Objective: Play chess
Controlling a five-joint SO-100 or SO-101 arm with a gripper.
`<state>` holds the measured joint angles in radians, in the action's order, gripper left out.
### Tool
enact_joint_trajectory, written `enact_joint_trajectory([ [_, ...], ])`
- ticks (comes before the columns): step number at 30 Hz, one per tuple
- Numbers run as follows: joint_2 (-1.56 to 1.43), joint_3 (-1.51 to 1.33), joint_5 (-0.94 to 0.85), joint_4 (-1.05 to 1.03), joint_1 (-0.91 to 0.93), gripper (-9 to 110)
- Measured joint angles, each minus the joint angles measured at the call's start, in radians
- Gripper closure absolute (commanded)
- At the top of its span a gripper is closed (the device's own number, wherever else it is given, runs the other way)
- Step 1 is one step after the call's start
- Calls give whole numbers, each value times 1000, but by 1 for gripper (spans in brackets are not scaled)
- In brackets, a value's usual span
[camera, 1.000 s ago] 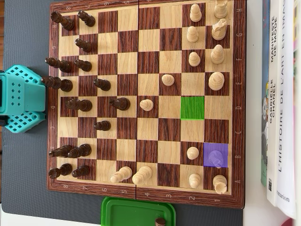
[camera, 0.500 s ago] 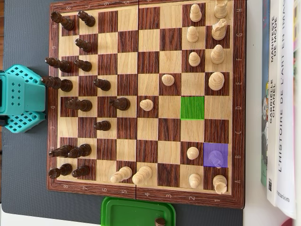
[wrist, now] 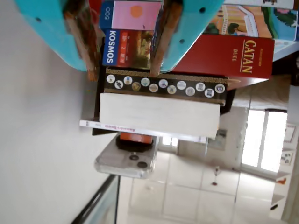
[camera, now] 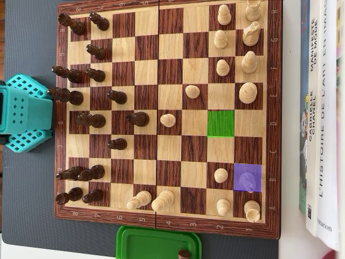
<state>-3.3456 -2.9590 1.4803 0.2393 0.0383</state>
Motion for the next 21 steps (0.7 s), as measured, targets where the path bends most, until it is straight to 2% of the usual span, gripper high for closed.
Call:
enact_joint_trajectory([
  [11, 115, 83, 0, -618, 2, 85],
  [15, 252, 147, 0, -727, -3, 85],
  [21, 480, 255, 0, -759, -3, 85],
])
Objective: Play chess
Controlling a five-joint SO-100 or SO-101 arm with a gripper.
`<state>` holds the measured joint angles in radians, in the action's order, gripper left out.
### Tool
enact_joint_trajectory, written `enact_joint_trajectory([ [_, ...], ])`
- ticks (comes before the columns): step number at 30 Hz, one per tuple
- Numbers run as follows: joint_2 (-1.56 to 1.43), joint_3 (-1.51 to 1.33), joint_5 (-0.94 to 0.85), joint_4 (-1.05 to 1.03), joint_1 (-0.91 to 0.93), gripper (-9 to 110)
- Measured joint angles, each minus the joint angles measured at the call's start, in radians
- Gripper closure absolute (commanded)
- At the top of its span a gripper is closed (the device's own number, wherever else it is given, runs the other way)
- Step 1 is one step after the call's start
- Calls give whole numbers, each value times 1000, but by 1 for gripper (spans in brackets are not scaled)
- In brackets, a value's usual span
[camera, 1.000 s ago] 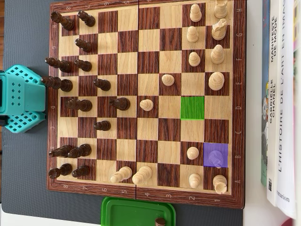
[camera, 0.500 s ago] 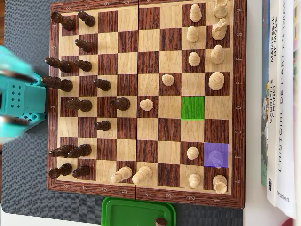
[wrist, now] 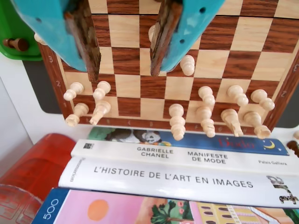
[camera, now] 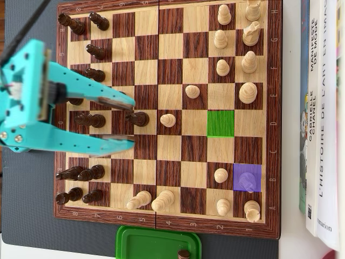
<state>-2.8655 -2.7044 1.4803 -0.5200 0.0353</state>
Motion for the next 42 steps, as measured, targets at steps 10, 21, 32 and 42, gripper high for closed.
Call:
enact_joint_trajectory([
  [10, 494, 341, 35, -48, 29, 85],
  [21, 815, 618, 87, -225, 61, 85],
  [32, 1209, 1055, 87, -472, 109, 85],
  [42, 1345, 1215, 87, -479, 110, 85],
])
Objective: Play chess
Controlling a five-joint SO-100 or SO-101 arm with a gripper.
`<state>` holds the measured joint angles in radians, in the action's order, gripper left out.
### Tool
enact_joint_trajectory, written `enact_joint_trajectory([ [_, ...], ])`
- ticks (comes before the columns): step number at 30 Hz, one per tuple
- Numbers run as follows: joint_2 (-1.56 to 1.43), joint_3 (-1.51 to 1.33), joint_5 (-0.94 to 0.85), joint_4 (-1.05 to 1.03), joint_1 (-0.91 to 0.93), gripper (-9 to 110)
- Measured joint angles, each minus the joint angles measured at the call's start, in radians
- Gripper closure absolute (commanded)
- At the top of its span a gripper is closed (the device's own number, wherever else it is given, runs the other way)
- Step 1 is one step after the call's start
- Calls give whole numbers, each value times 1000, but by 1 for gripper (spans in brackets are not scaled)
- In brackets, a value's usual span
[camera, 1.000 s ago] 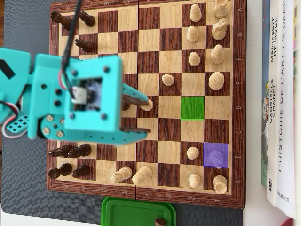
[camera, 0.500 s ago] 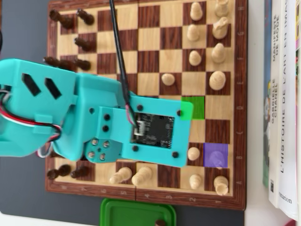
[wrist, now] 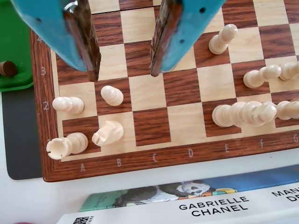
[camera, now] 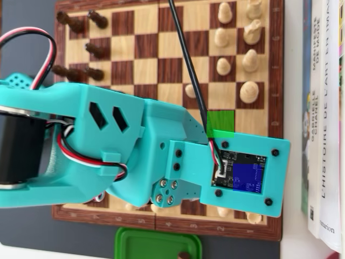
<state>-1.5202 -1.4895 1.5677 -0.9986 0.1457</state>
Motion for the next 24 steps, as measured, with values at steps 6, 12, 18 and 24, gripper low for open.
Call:
enact_joint_trajectory([
  [6, 106, 86, 0, 0, 21, 85],
  [12, 198, 164, 0, -3, 40, 85],
  [18, 273, 235, -38, -3, 54, 85],
  [24, 314, 273, -44, -3, 54, 85],
])
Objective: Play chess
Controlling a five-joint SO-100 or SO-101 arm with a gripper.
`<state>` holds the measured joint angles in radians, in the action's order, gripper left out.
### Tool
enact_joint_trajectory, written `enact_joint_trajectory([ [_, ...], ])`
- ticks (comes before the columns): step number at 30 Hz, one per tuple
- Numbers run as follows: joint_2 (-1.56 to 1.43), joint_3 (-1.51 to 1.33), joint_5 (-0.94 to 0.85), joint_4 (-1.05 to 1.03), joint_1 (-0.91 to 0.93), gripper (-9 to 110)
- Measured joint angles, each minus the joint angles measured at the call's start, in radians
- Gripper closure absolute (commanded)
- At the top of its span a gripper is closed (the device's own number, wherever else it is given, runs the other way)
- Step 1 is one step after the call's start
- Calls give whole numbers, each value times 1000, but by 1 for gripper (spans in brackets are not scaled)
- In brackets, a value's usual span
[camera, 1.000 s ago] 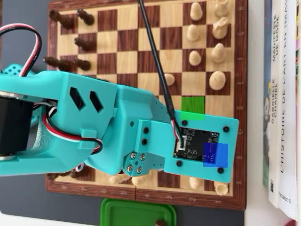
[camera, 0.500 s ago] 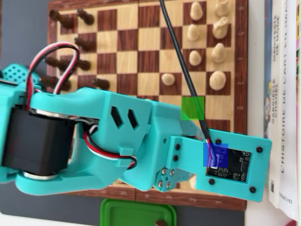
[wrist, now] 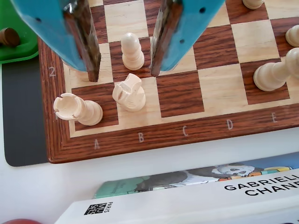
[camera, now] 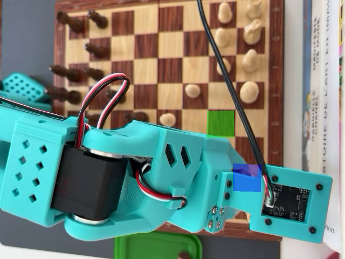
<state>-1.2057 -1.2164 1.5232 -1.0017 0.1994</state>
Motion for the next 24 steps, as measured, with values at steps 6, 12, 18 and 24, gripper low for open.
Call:
enact_joint_trajectory([
  [6, 0, 2, 0, 0, 2, 85],
  [12, 52, 8, 0, 0, 2, 85],
  [18, 91, 55, 0, 0, 0, 85],
  [24, 94, 55, 0, 0, 0, 85],
])
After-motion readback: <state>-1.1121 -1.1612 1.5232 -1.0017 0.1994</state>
